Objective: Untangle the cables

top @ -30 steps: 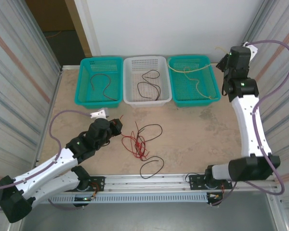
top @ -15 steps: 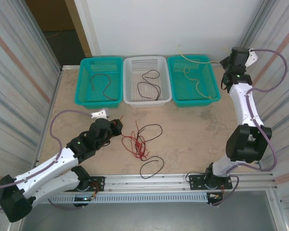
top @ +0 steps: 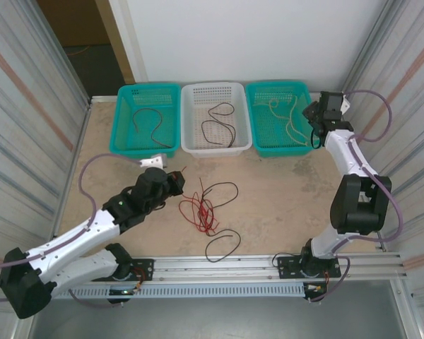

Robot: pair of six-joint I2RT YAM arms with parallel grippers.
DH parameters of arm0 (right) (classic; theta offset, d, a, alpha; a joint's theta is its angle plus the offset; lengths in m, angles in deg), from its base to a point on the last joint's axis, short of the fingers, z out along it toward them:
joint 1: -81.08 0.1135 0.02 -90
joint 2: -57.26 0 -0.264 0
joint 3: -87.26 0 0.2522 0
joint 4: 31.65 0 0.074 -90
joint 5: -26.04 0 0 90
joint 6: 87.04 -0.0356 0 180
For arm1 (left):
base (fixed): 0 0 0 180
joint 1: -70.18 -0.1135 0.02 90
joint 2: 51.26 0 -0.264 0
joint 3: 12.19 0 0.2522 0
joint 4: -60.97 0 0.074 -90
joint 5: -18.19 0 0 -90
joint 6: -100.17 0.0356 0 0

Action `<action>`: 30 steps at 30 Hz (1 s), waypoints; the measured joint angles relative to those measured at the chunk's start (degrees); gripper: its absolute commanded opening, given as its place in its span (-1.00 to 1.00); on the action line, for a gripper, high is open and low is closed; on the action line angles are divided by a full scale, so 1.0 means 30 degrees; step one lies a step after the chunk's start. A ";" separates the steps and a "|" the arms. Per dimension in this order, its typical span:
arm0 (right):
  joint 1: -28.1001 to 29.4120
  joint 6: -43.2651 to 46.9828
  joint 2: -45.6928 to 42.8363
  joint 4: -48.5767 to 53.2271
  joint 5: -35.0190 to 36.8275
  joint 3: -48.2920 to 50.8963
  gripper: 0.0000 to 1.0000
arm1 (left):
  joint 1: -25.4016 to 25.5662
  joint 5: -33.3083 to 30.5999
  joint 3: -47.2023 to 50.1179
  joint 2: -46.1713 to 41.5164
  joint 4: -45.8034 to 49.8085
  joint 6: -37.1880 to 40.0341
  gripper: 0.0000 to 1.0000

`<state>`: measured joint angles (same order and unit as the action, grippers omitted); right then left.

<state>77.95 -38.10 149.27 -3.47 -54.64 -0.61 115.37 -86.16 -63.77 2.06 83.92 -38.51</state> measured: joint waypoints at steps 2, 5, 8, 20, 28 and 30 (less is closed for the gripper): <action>0.0109 0.0452 -0.0954 0.0393 -0.0284 0.0707 0.25 | -0.0036 0.0131 -0.0656 0.0284 0.0022 0.0393 -1.00; 0.0219 0.1413 -0.2557 0.1231 -0.1086 0.1064 0.19 | -0.0051 0.0408 -0.1931 0.0845 0.0007 0.1158 -1.00; 0.0415 0.2324 -0.3942 0.1953 -0.1486 0.1027 0.13 | -0.0051 0.0692 -0.2980 0.1311 -0.0015 0.1814 -1.00; 0.4022 0.4925 -0.7715 0.3315 -0.5574 0.2361 0.43 | -0.0051 0.3126 -0.6309 0.2769 0.0007 0.3803 -1.00; 1.2837 0.5552 -0.8349 0.0459 -1.1905 0.3096 0.55 | -0.0678 0.4845 -0.8939 0.2761 -0.0743 0.4262 -1.00; 1.3573 0.5377 -0.8335 -0.0459 -1.2852 0.3213 0.55 | -0.0838 0.5085 -0.9129 0.2761 -0.1144 0.4058 -1.00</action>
<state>118.67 -21.97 124.26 -4.85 -93.19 9.03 112.86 -70.91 -91.16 10.34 80.49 -26.34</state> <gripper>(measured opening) 0.774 0.061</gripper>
